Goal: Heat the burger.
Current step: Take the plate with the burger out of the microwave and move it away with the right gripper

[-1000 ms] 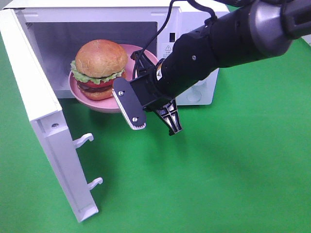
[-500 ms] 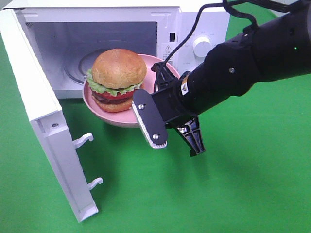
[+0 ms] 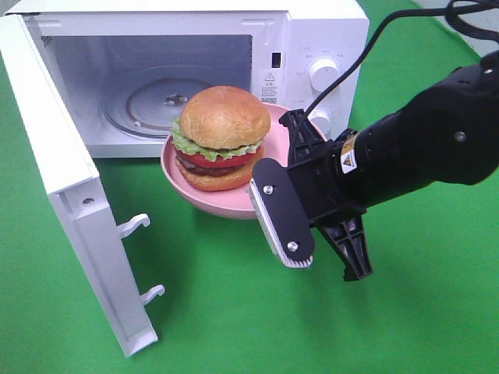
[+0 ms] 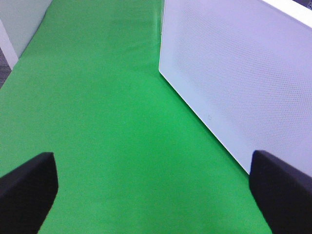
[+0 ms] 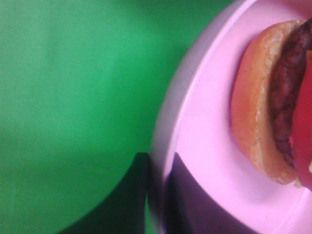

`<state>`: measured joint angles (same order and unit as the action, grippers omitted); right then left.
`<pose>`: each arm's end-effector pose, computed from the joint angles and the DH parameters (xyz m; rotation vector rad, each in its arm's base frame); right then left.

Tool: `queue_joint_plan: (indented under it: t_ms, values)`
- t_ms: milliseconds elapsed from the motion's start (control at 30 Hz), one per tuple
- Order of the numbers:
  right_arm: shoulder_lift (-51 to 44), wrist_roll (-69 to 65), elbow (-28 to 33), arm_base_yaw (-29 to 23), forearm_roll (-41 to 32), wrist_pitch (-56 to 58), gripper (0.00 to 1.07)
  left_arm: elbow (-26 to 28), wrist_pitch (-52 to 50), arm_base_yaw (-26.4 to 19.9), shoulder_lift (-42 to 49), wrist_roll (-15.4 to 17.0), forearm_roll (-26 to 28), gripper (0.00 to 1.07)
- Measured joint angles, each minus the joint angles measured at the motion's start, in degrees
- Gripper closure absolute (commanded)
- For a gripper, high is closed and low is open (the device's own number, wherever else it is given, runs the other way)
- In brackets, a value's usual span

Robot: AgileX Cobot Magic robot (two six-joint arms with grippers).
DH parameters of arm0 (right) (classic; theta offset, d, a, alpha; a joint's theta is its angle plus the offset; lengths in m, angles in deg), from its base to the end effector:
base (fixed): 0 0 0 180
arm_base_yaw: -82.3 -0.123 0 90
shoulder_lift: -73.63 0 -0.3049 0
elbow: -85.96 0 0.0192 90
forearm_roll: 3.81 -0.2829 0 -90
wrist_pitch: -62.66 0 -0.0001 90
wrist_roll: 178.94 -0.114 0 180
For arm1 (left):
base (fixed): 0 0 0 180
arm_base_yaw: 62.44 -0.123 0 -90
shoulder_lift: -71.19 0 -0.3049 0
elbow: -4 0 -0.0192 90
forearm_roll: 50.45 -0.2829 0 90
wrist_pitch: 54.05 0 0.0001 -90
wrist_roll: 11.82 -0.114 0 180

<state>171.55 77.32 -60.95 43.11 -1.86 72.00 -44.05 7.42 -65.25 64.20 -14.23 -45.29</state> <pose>0.2645 0.2148 0.1660 -2.1123 1.2878 -0.3042 0.0204 -0.0080 0.2873 -0.0011 2.0306 -0.0501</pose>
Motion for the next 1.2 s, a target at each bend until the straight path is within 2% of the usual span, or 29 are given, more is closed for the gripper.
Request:
queue_joint_plan:
  t_ms: [100, 333, 633, 967, 1200]
  values:
    - [-3.4, -1.2, 3.4, 0.2, -0.3, -0.2, 1.07, 0.0, 0.0, 0.0, 0.0, 0.0, 0.0, 0.06]
    - [-8.0, -3.0, 7.2, 0.6, 0.1, -0.5, 1.07, 0.0, 0.0, 0.0, 0.0, 0.0, 0.0, 0.06]
    - [-16.6, -14.8, 15.0, 0.6, 6.5, 1.0, 1.07, 0.0, 0.0, 0.0, 0.0, 0.0, 0.0, 0.06]
    - [-21.3, -23.9, 17.3, 0.6, 12.3, 7.4, 1.07, 0.0, 0.0, 0.0, 0.0, 0.0, 0.0, 0.06]
    - [-25.1, -36.7, 17.4, 0.6, 20.0, 12.9, 1.07, 0.0, 0.0, 0.0, 0.0, 0.0, 0.0, 0.06]
